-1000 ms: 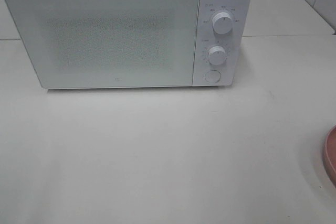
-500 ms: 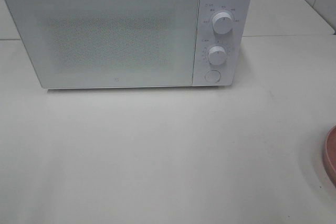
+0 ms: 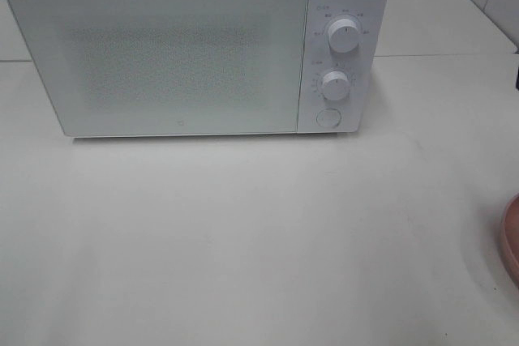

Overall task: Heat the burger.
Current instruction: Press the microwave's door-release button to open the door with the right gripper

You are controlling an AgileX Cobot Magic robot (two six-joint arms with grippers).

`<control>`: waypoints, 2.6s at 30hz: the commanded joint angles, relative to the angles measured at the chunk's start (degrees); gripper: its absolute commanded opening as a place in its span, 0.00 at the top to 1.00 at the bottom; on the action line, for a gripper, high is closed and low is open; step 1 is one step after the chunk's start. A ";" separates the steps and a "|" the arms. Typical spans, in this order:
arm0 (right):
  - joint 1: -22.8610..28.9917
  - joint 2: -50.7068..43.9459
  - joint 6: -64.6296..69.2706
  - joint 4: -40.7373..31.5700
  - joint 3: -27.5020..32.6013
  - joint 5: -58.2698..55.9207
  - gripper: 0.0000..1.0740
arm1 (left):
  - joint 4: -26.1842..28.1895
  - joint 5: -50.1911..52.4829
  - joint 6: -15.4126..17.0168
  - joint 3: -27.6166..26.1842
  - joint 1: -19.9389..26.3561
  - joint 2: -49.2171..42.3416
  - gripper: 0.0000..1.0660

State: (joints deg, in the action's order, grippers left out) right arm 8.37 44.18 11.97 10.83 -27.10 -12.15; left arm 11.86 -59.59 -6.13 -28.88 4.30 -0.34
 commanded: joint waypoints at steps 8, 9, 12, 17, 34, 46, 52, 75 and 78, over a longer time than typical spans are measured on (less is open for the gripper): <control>-0.34 8.08 0.46 0.46 6.53 28.13 0.32 | 0.11 0.34 -0.23 0.00 -0.34 -1.15 0.06; -0.34 10.37 0.46 0.40 6.59 31.00 0.32 | 0.11 0.34 -0.23 0.00 -0.34 -1.15 0.06; -0.34 11.52 0.46 0.40 6.59 32.31 0.32 | 0.11 0.34 -0.23 0.00 -0.34 -1.15 0.06; -0.34 17.42 -2.06 -0.92 7.22 39.36 0.32 | 0.11 0.34 -0.23 0.00 -0.34 -1.15 0.06; 11.17 41.20 -24.69 -30.88 9.85 71.16 0.32 | 0.11 0.34 -0.23 0.00 -0.34 -1.15 0.06; 26.99 47.44 -27.73 -47.27 9.85 79.53 0.32 | 0.11 0.34 -0.23 0.00 -0.34 -1.15 0.06; 31.17 47.44 -28.25 -49.73 9.80 79.58 0.32 | 0.11 0.34 -0.23 0.00 -0.34 -1.15 0.06; 34.26 47.44 3.27 -51.97 9.74 77.29 0.53 | 0.11 0.34 -0.23 0.00 -0.34 -1.15 0.06; 34.26 47.44 11.97 -51.85 9.74 76.26 0.61 | 0.11 0.34 -0.23 0.00 -0.34 -1.15 0.06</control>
State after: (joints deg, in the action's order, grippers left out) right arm 42.51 91.67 18.45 -41.48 -17.36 64.86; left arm 11.86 -59.59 -6.13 -28.88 4.30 -0.34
